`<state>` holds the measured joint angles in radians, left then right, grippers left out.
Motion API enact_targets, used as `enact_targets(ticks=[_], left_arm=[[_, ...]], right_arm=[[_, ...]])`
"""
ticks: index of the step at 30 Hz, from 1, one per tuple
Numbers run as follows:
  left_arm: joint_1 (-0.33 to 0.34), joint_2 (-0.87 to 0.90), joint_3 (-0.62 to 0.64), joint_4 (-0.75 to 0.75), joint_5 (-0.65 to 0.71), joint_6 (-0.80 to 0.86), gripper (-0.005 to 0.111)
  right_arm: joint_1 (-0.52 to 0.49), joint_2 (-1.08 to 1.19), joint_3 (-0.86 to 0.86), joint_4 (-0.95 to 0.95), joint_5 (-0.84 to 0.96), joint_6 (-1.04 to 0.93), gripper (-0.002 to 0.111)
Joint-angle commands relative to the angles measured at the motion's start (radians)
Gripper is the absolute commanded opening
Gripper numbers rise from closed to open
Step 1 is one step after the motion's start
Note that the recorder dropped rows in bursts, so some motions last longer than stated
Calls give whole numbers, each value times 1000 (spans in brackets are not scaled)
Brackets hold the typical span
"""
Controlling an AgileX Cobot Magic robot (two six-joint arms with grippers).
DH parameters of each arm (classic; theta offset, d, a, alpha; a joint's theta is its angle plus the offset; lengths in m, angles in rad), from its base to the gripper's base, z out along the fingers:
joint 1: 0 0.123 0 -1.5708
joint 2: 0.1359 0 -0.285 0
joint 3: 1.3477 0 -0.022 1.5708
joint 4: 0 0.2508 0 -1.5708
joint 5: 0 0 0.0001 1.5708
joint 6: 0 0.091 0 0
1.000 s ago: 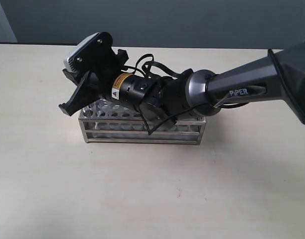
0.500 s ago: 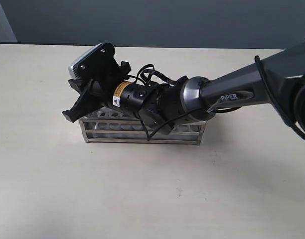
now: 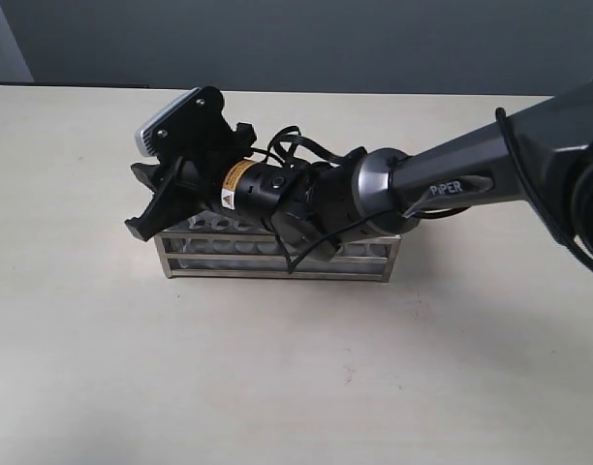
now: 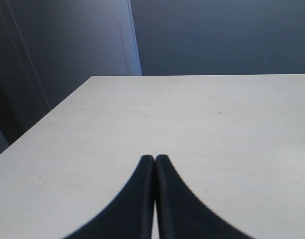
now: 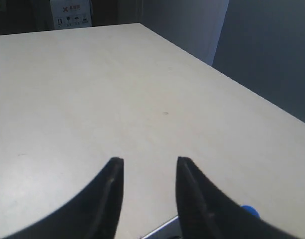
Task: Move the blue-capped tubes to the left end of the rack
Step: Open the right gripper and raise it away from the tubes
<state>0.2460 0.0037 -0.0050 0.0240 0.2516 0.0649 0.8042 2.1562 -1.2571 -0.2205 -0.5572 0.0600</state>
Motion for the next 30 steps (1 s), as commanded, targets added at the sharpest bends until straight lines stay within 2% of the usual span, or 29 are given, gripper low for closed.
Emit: enact_targets(ticks=[1,9,13,15,17,19,20,25,30], left_arm=[[1,-4,5,1,-12,-4,0],[1,-4,5,1,-12,-4,0],[1,-4,5,1,-12,-4,0],[1,-4,5,1,-12,-4,0],[1,-4,5,1,-12,-4,0],[1,-4,5,1,-12,-4,0],[1,-4,5,1,-12,-4,0],[1,-4,5,1,-12,-4,0],[1,-4,5,1,-12,-4,0]], right_arm=[[-6,-9,-4,-11,17,1,40],[-6,-122,-4,-7,52,-7,40],[-6,-213,-4,-7,130,-15,39],[-6,-264,-4,-7,199,-15,33],[-6,-316,19,-19,267,-15,20],[-6,-370,82,-52,253,-15,3],[-6,-404,133,-56,219,-15,0],[-8,-590,405,39,106,-28,0],[-16,-793,587,328,113,-204,0]])
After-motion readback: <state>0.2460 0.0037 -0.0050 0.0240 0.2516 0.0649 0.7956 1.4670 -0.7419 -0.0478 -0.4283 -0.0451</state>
